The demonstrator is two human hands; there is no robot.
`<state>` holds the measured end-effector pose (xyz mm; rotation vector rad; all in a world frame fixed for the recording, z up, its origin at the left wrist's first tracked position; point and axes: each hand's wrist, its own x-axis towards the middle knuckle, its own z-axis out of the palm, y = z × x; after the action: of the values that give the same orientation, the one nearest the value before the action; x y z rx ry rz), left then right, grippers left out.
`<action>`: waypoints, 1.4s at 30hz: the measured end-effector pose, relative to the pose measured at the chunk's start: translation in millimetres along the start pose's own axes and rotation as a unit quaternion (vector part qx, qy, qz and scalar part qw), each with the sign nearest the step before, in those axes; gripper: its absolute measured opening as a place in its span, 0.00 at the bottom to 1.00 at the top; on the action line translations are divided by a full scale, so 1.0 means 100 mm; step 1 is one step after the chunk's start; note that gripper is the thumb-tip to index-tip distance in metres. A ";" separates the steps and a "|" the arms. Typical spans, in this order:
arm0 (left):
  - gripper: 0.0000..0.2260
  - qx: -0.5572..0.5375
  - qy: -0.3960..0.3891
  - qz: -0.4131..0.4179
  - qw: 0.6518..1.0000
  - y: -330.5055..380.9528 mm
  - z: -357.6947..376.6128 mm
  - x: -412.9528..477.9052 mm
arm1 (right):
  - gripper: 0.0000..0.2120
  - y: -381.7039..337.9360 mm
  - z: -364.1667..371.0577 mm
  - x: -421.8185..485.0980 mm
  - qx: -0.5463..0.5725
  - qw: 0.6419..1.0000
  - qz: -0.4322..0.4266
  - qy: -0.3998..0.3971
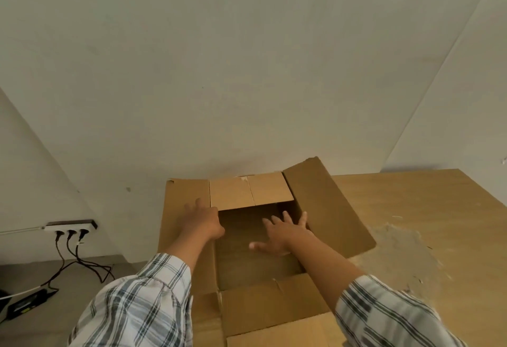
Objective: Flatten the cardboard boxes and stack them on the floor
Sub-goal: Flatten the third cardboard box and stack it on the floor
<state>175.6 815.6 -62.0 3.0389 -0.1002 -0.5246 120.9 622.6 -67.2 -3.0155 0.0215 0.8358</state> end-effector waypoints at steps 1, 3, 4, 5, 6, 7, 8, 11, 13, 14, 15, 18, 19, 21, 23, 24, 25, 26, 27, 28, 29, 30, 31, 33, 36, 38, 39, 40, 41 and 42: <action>0.20 -0.007 0.019 0.005 1.000 -0.02 -0.02 0.00 | 0.45 -0.09 -0.04 0.08 0.018 1.000 -0.002 0.009; 0.11 -0.058 0.095 0.019 0.994 -0.06 -0.06 0.03 | 0.44 -0.28 -0.09 0.21 0.038 0.998 0.009 0.048; 0.07 -0.090 0.148 0.028 0.985 -0.08 -0.10 0.04 | 0.45 -0.37 -0.12 0.28 0.039 0.996 0.020 0.079; 0.06 -0.113 0.198 0.035 0.973 -0.11 -0.15 0.07 | 0.45 -0.46 -0.14 0.34 0.041 0.992 0.029 0.114; 0.06 -0.129 0.241 0.037 0.961 -0.15 -0.21 0.10 | 0.45 -0.53 -0.18 0.42 0.043 0.987 0.036 0.149; 0.07 -0.139 0.271 0.029 0.952 -0.20 -0.25 0.14 | 0.46 -0.59 -0.22 0.50 0.040 0.982 0.037 0.182; 0.10 -0.146 0.290 0.012 0.946 -0.26 -0.29 0.19 | 0.46 -0.64 -0.28 0.59 0.034 0.977 0.035 0.209; 0.20 -0.158 0.252 -0.080 0.951 -0.52 -0.35 0.36 | 0.44 -0.70 -0.44 0.90 0.012 0.974 0.030 0.223; 0.30 -0.203 0.183 -0.123 0.954 -0.74 -0.33 0.50 | 0.43 -0.71 -0.52 1.10 -0.001 0.977 0.031 0.212; 0.33 -0.246 0.148 -0.137 0.948 -0.84 -0.33 0.56 | 0.42 -0.72 -0.53 1.19 -0.003 0.978 0.031 0.206; 0.34 -0.304 0.112 -0.147 0.935 -0.93 -0.33 0.60 | 0.42 -0.72 -0.53 1.26 -0.002 0.980 0.031 0.198; 0.20 -0.493 -0.014 -0.155 0.856 -1.10 -0.35 0.60 | 0.42 -0.75 -0.46 1.42 0.003 0.986 0.045 0.163; 0.15 -0.541 -0.070 -0.146 0.825 -1.14 -0.35 0.56 | 0.42 -0.76 -0.44 1.44 0.004 0.987 0.051 0.155; 0.11 -0.591 -0.156 -0.100 0.785 -1.21 -0.32 0.47 | 0.42 -0.78 -0.43 1.44 0.001 0.987 0.056 0.152; 0.08 -0.618 -0.189 -0.053 0.761 -1.25 -0.29 0.40 | 0.41 -0.78 -0.47 1.39 -0.008 0.987 0.056 0.150; 0.06 -0.627 -0.186 -0.040 0.755 -1.24 -0.29 0.38 | 0.40 -0.78 -0.50 1.34 -0.010 0.987 0.053 0.154; 0.06 -0.637 -0.180 -0.034 0.749 -1.21 -0.32 0.36 | 0.39 -0.79 -0.54 1.27 -0.011 0.985 0.048 0.167; 0.06 -0.646 -0.173 -0.028 0.743 -1.16 -0.36 0.33 | 0.38 -0.81 -0.58 1.19 -0.010 0.981 0.039 0.188; 0.06 -0.656 -0.170 -0.020 0.735 -1.09 -0.42 0.29 | 0.36 -0.84 -0.64 1.08 -0.005 0.976 0.026 0.216; 0.07 -0.665 -0.168 -0.009 0.727 -1.01 -0.49 0.26 | 0.35 -0.88 -0.70 0.95 0.005 0.968 0.009 0.249; 0.07 -0.674 -0.165 0.001 0.720 -0.91 -0.58 0.23 | 0.34 -0.91 -0.79 0.79 0.020 0.960 -0.010 0.280; 0.08 -0.679 -0.163 0.009 0.716 -0.80 -0.68 0.21 | 0.33 -0.94 -0.88 0.61 0.036 0.951 -0.029 0.306; 0.08 -0.683 -0.160 0.016 0.713 -0.66 -0.78 0.19 | 0.31 -0.96 -0.98 0.42 0.052 0.942 -0.044 0.328; 0.08 -0.684 -0.146 0.035 0.714 -0.35 -0.98 0.15 | 0.29 -0.92 -1.18 0.02 0.077 0.928 -0.066 0.358; 0.11 -0.679 -0.134 0.071 0.718 0.22 -1.24 0.06 | 0.35 -0.70 -1.36 -0.52 0.061 0.939 -0.070 0.332; 0.15 -0.670 -0.135 0.095 0.724 0.68 -1.38 -0.09 | 0.43 -0.43 -1.40 -0.78 0.012 0.952 -0.031 0.304; 0.16 -0.666 -0.138 0.109 0.725 0.92 -1.43 -0.17 | 0.45 -0.26 -1.41 -0.89 -0.009 0.953 -0.004 0.304; 0.16 -0.658 -0.143 0.124 0.729 1.21 -1.43 -0.29 | 0.46 -0.02 -1.41 -1.00 -0.025 0.951 0.025 0.308; 0.17 -0.652 -0.146 0.136 0.732 1.43 -1.41 -0.34 | 0.45 0.19 -1.42 -1.08 -0.029 0.949 0.049 0.312; 0.19 -0.645 -0.144 0.146 0.736 1.58 -1.35 -0.36 | 0.44 0.36 -1.42 -1.10 -0.026 0.947 0.064 0.314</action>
<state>179.0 666.9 87.6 1.5235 -0.1393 -0.6382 98.7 585.8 110.9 -3.2083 0.2033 -0.1573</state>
